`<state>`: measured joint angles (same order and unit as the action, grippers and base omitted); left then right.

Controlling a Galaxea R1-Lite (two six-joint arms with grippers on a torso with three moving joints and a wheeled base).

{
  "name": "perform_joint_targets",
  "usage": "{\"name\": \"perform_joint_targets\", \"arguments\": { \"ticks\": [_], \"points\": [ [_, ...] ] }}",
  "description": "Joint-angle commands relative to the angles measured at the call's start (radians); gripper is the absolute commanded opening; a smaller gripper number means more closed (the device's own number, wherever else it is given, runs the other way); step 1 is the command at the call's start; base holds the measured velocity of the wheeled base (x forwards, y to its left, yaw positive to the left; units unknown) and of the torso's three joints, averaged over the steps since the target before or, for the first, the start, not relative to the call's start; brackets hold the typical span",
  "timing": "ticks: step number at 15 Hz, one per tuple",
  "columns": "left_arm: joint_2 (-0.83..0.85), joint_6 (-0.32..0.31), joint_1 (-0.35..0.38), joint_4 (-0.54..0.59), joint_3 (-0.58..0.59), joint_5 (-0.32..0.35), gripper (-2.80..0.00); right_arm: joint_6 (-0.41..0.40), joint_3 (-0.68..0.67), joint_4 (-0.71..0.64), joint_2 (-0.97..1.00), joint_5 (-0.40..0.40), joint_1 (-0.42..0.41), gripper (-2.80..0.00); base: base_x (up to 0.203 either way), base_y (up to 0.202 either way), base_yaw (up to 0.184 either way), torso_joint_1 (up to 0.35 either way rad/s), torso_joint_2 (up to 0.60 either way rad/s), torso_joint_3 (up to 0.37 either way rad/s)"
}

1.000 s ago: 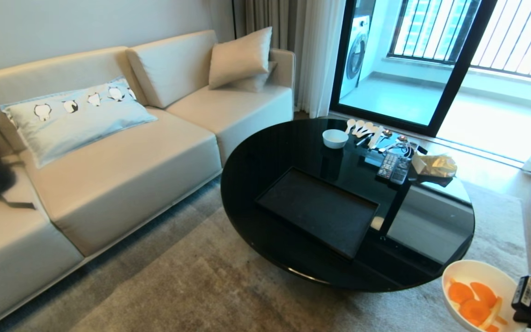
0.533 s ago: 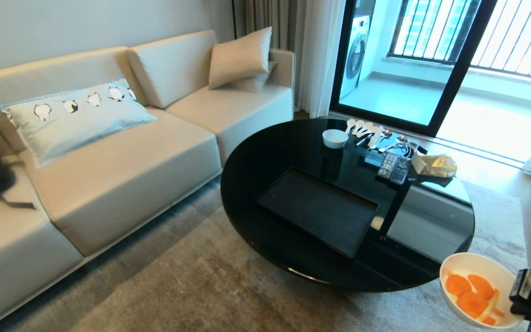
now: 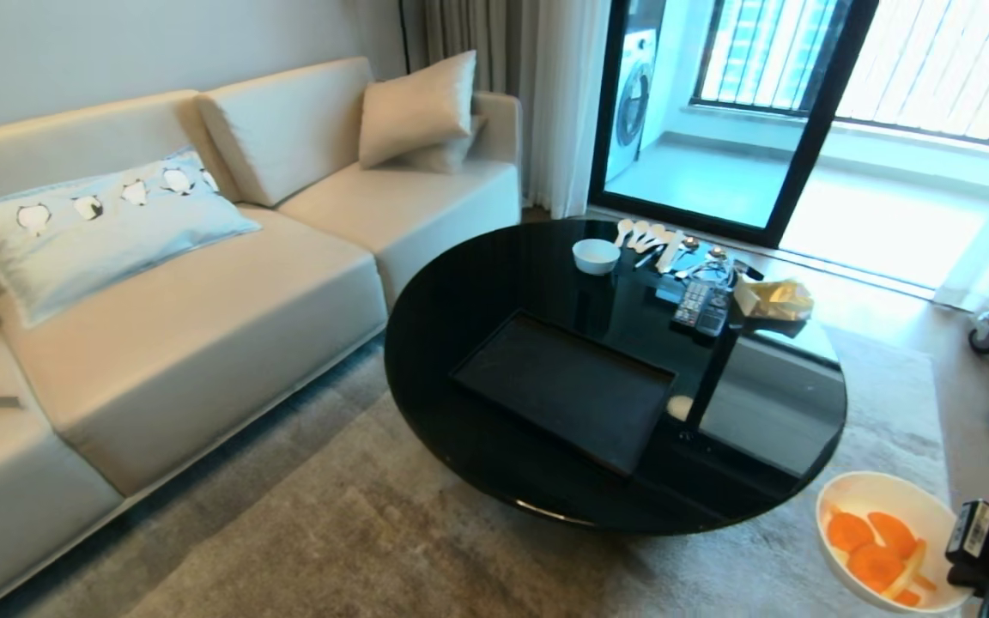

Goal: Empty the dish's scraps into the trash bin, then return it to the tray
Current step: Move the bowl over the trash can

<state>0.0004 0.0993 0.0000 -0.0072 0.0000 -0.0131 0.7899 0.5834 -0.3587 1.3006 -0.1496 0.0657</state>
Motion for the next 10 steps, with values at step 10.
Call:
{"name": "perform_joint_targets", "arguments": {
  "ticks": [10],
  "points": [
    [0.0,0.0,0.0,0.0,0.0,-0.001,-2.8,0.003,0.001,0.0,-0.004,-0.002,0.008,-2.8,0.002,0.011,-0.169,0.002,0.0,0.001]
  ]
}}
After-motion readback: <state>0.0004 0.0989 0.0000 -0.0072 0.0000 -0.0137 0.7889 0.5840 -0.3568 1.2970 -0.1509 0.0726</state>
